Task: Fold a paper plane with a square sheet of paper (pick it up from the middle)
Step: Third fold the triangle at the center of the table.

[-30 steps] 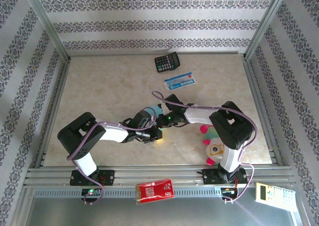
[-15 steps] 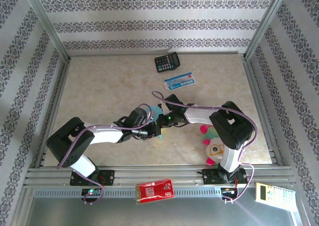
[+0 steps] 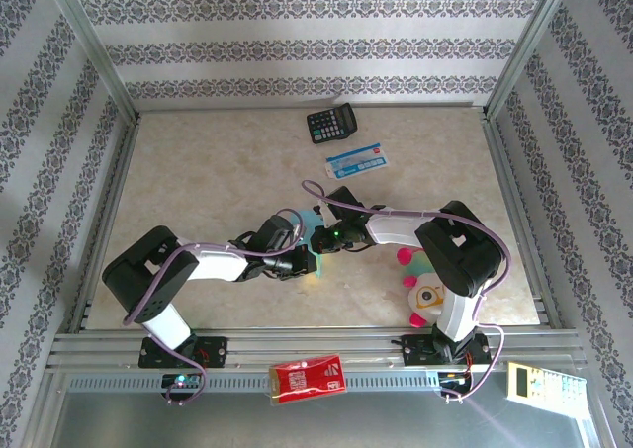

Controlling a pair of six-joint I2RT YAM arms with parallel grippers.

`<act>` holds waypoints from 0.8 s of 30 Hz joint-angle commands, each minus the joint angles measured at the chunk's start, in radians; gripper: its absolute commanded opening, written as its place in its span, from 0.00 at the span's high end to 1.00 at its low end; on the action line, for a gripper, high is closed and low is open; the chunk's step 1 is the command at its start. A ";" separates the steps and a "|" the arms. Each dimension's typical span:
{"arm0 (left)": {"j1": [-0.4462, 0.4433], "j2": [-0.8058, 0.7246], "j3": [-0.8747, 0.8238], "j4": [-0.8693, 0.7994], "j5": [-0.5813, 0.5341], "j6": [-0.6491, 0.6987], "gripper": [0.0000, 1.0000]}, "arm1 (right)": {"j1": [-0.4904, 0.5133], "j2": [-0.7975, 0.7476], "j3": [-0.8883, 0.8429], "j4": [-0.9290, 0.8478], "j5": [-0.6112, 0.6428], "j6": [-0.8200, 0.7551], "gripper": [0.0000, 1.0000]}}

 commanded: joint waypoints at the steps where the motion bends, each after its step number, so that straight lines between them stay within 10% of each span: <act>1: 0.011 0.032 0.016 -0.004 0.015 0.029 0.91 | -0.011 0.036 -0.038 -0.074 0.067 -0.013 1.00; 24: -0.006 -0.020 -0.053 0.127 0.048 -0.054 0.87 | -0.010 0.036 -0.048 -0.067 0.064 -0.005 1.00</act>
